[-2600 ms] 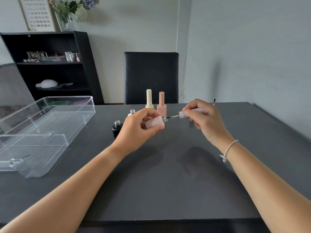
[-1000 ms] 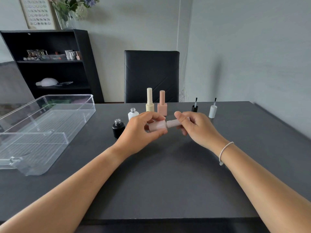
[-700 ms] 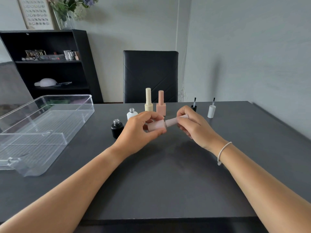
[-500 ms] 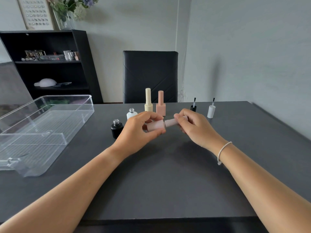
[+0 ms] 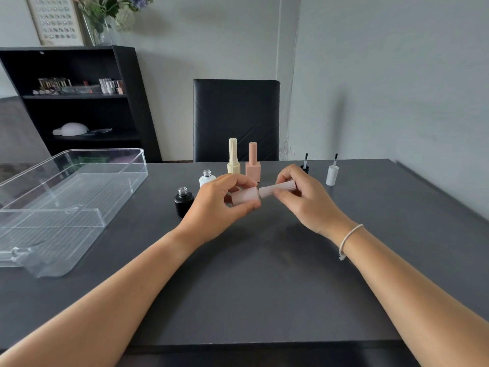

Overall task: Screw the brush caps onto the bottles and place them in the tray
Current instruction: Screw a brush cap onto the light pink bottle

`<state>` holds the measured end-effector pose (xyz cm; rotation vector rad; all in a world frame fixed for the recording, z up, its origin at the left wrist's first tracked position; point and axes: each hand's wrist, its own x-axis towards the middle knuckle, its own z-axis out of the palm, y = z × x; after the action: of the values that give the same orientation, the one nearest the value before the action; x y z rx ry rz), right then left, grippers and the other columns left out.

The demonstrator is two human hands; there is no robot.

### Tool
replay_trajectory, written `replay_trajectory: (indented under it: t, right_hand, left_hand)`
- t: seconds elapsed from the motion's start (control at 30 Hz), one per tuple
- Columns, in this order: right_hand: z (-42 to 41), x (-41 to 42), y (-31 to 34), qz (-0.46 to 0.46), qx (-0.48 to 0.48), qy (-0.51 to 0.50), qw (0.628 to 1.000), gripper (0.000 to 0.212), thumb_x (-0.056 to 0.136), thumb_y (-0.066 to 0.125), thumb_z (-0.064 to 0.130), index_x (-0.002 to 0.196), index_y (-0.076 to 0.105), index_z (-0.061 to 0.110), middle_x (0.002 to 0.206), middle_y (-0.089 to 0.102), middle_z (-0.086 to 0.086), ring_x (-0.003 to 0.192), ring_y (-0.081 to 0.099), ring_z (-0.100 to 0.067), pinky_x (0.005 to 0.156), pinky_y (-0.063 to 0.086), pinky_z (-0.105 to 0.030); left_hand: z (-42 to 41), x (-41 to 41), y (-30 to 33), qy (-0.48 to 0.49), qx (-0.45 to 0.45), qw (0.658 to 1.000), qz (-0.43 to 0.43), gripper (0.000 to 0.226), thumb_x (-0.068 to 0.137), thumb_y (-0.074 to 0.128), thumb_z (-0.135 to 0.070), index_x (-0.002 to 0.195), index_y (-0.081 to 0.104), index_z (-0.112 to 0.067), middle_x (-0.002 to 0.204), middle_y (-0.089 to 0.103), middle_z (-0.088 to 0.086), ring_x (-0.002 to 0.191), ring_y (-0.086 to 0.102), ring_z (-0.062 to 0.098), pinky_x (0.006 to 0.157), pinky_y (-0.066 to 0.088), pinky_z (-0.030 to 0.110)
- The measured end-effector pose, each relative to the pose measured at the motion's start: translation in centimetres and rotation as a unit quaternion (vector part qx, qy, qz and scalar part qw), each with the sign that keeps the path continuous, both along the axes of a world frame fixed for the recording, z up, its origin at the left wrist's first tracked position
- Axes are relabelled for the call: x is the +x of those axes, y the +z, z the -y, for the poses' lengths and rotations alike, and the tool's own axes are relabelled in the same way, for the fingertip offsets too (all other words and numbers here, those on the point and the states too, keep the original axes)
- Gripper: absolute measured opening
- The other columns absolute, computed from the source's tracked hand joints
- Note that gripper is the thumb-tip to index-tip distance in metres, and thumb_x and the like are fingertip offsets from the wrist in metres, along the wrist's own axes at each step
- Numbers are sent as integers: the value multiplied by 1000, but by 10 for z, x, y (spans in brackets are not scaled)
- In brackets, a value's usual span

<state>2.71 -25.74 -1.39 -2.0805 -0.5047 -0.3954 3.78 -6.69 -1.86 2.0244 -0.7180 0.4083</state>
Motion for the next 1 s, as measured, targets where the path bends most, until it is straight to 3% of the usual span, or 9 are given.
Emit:
replay_trajectory:
  t: [0.17, 0.3, 0.37, 0.43, 0.5, 0.6, 0.77, 0.9, 1.0]
  right_hand:
    - [0, 2, -1, 26, -16, -42, 999, 32, 89, 51, 36, 64, 47, 17, 45, 44, 13, 45, 40, -3, 47, 32, -11]
    - [-2, 2, 0, 22, -29, -67, 997, 64, 76, 35, 63, 65, 49, 1, 52, 45, -10, 47, 38, -8, 52, 34, -22]
    - [-3, 1, 1, 12, -23, -60, 998, 65, 75, 31, 66, 70, 52, 5, 57, 51, -13, 51, 42, -8, 54, 36, -22]
    - [-1, 0, 1, 2, -5, -32, 999, 45, 82, 37, 59, 78, 51, 16, 55, 51, 9, 51, 44, -2, 52, 35, -11]
    - [1, 1, -1, -3, 0, 0, 1000, 18, 90, 51, 34, 87, 49, 17, 55, 51, 21, 51, 44, 1, 52, 35, -7]
    - [1, 1, -2, 14, -5, 12, 1000, 13, 87, 57, 14, 82, 46, 20, 59, 48, 14, 49, 41, -1, 49, 33, -9]
    - [0, 1, -1, 38, -15, -21, 999, 22, 88, 56, 25, 68, 47, 24, 49, 47, 14, 48, 44, 0, 48, 34, -9]
    - [-1, 3, -3, 45, -8, -58, 997, 43, 86, 49, 45, 61, 47, 10, 45, 35, 8, 45, 36, -6, 47, 30, -14]
    - [-1, 3, -3, 36, 8, -44, 998, 35, 86, 50, 44, 67, 50, 14, 47, 40, 11, 47, 39, -4, 49, 32, -12]
  left_hand:
    - [0, 0, 0, 3, -6, 1000, 0, 28, 74, 75, -20, 100, 63, -21, 93, 61, -12, 84, 55, 2, 70, 49, 13]
    - [0, 1, 0, 1, -6, 1000, -1, 28, 74, 75, -21, 100, 63, -21, 94, 62, -10, 86, 56, 3, 71, 48, 11]
    - [0, 1, 0, 1, -5, 1000, -1, 29, 75, 75, -22, 101, 63, -21, 95, 62, -10, 86, 56, 4, 72, 48, 12]
    - [0, 1, 0, 3, -7, 1000, 2, 28, 75, 74, -22, 101, 63, -21, 94, 62, -12, 86, 56, 4, 72, 48, 13]
    - [0, 1, 0, 5, -6, 1000, 7, 28, 75, 74, -22, 100, 63, -22, 93, 61, -15, 86, 56, 3, 72, 49, 14]
    - [0, 1, 0, 5, -3, 1000, 8, 28, 75, 74, -22, 100, 63, -22, 93, 61, -16, 87, 55, 3, 73, 50, 17]
    - [-1, 0, 0, 0, -6, 1000, 3, 28, 75, 74, -22, 101, 63, -22, 94, 61, -15, 86, 56, 4, 74, 51, 21]
    - [0, 0, 0, 0, -9, 1000, 3, 28, 75, 74, -21, 100, 63, -22, 94, 61, -15, 85, 57, 3, 73, 51, 18]
    - [-1, 1, 0, -2, -7, 1000, 3, 28, 75, 74, -22, 100, 62, -24, 94, 60, -17, 87, 56, 2, 72, 50, 15]
